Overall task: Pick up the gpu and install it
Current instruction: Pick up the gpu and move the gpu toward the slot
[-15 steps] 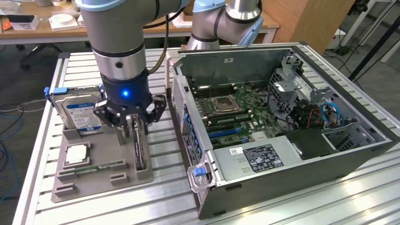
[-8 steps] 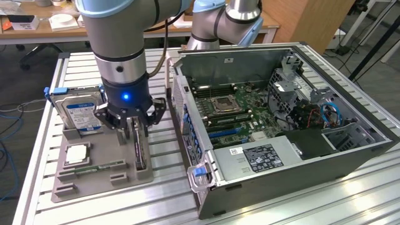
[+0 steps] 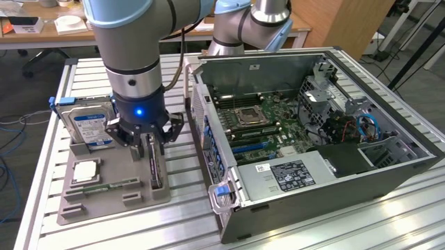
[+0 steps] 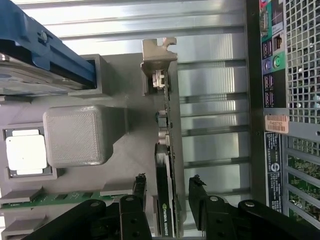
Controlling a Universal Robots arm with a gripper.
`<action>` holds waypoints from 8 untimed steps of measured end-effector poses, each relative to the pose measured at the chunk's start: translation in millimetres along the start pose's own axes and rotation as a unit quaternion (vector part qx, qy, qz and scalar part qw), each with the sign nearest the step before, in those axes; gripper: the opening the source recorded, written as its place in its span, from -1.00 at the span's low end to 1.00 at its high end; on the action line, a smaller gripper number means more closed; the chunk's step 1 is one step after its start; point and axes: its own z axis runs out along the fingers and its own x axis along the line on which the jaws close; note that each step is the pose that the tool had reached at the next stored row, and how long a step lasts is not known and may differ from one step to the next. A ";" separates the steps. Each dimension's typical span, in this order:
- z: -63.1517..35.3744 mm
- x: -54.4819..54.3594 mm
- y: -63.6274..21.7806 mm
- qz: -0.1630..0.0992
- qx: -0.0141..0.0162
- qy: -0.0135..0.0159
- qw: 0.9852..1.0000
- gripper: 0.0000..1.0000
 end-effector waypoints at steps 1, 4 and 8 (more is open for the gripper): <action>1.0 0.0 0.0 0.001 0.000 0.000 1.000 -0.05; 3.8 0.2 0.0 0.003 0.000 0.000 1.000 -0.05; 5.1 0.3 0.0 0.003 0.000 0.000 1.000 -0.05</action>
